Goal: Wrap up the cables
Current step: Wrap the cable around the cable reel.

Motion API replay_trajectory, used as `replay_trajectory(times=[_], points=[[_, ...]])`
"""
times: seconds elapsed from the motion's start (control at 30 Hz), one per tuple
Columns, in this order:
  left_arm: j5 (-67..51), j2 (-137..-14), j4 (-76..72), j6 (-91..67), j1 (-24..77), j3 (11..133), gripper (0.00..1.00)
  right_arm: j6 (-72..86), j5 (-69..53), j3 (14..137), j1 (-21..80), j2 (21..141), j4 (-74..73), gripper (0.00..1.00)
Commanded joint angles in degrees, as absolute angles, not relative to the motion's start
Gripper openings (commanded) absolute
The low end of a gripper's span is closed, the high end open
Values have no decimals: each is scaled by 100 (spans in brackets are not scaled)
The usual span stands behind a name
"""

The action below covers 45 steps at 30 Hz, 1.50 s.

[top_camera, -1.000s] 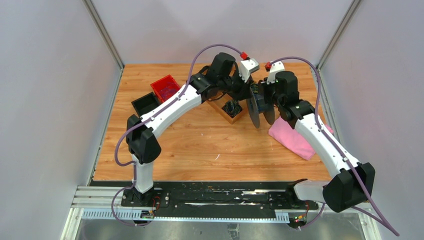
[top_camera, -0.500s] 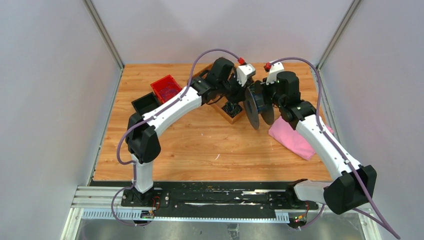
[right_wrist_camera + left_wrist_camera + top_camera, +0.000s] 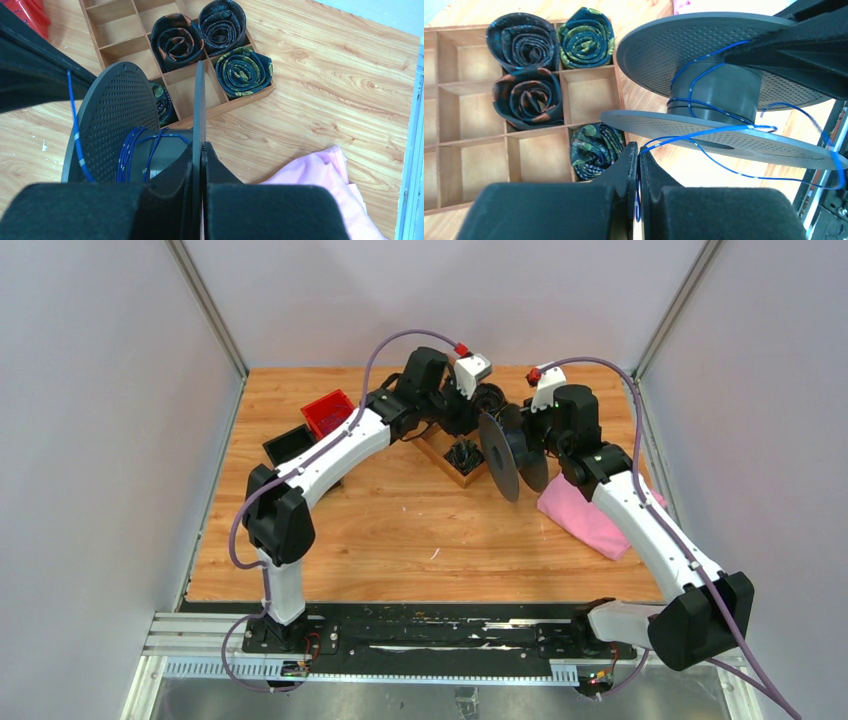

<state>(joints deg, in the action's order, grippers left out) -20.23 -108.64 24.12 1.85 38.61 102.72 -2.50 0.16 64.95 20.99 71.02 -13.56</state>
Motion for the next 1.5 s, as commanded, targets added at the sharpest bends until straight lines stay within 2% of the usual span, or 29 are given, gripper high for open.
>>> replay_trajectory(times=[0.0,0.33,0.93,1.47], points=[[-2400,-10545,2155,-16,3701,10231,1,-314,0,6484,2075,6918,-977,1],[-2222,-10545,2222,-116,3421,10201,0,-352,-174,6484,2076,6925,-927,1],[-2078,-10922,2350,4,3115,10214,15,-354,-819,6458,1878,6607,-985,1],[-2059,-10989,2201,108,2967,9892,13,-316,-1046,6669,1758,6551,-1124,1]])
